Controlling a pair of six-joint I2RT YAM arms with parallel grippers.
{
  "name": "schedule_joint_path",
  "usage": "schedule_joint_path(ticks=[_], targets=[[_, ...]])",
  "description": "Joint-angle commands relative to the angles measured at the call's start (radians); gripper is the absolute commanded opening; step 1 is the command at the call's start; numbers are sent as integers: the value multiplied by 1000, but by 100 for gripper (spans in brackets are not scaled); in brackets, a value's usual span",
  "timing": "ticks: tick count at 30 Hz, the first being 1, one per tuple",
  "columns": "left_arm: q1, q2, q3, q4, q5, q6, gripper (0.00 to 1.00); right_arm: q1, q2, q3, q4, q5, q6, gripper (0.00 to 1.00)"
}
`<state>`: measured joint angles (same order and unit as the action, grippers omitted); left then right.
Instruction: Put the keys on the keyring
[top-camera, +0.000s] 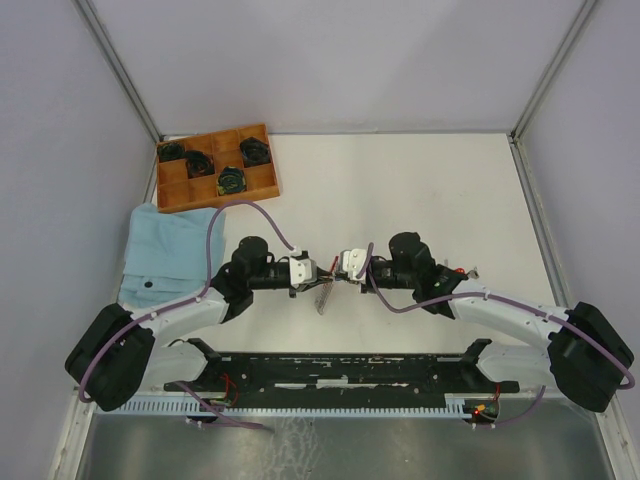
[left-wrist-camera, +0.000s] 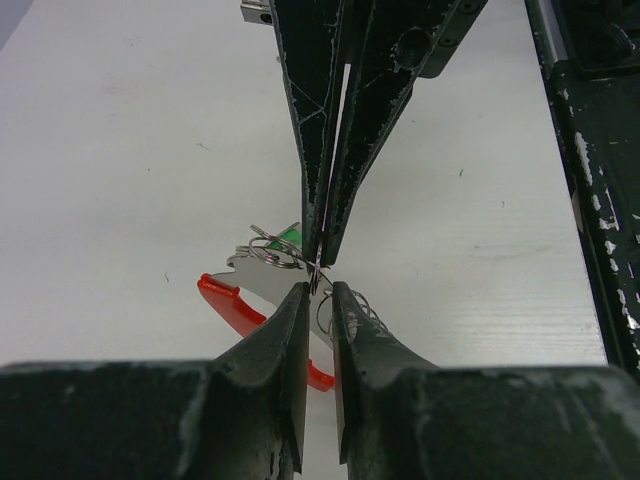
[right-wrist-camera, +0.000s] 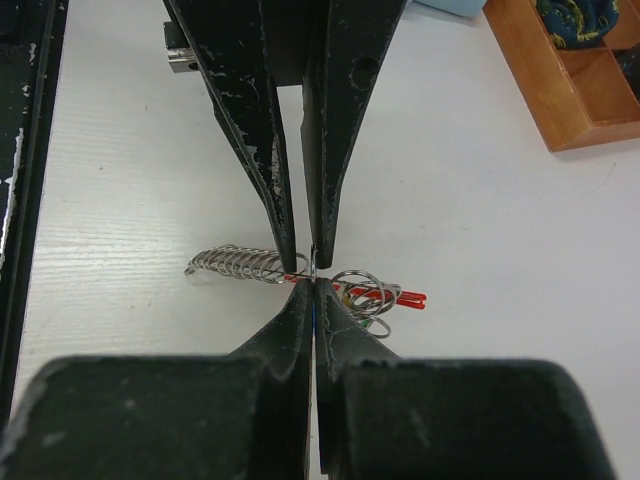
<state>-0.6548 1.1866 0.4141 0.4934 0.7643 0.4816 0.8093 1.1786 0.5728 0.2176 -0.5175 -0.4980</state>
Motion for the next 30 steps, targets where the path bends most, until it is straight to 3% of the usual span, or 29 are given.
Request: schedule_joint_path(ticks=[1,10,16,19,24,27,30], targets=[[7,-18,41,12,42,38,20,-2,-1,69,14,-44,-18,1],[7,-26,41,20,47,28,19,-2,21,97,-20,-69,-33,1],[9,-32,41,14,32,18,3,-2,20,103,-34,-57,-36,1],[8,-43,40,7,-4,4,3,-2,5,97,-39,-28,-27,1],[9,-72,34,-3,-71,-28,3,-4,-44,87,-57,63,27,18],[8,-90,27,-1,-108,-47,3,-7,-89,66,-62,141,74,37],[9,-103,26,-5,-150,-71,3,-9,-130,55,-70,252,158,48]])
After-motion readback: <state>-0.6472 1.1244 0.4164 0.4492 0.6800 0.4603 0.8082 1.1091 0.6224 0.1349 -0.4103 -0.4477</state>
